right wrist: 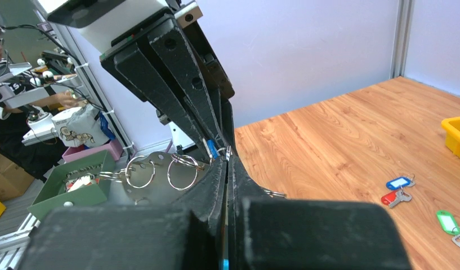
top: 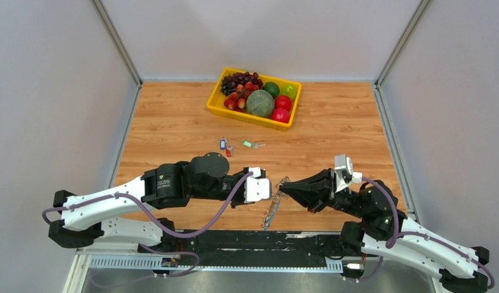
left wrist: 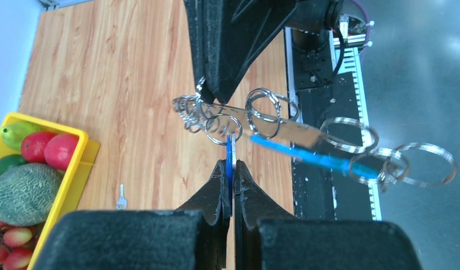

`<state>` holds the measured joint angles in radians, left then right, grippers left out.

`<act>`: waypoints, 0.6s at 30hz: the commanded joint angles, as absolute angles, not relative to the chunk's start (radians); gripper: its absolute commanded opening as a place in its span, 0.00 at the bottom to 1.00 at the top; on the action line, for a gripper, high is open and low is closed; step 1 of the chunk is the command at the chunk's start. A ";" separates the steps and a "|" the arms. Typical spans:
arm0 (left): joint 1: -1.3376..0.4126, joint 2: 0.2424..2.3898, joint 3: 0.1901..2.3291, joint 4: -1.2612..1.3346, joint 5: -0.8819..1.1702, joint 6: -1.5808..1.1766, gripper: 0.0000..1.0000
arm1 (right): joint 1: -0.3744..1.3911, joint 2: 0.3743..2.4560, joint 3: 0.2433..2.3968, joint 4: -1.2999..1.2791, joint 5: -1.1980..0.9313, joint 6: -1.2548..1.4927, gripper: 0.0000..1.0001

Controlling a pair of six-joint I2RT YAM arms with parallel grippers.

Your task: Remove the keys from the keyring

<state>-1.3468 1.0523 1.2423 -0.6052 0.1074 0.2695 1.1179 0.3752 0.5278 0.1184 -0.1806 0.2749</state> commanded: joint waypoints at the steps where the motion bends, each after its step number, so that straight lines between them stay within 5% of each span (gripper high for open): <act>1: -1.350 1.071 1.238 -0.539 0.168 0.244 0.00 | 1.118 0.375 0.528 0.248 -0.160 0.293 0.00; 18: -1.350 1.023 1.173 -0.477 0.068 0.234 0.03 | 1.117 0.357 0.496 0.247 -0.135 0.297 0.00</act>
<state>-1.3468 1.0645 1.1957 -0.5175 0.0937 0.2516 1.1179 0.3836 0.4847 0.1932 -0.1471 0.2825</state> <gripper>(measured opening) 0.074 0.006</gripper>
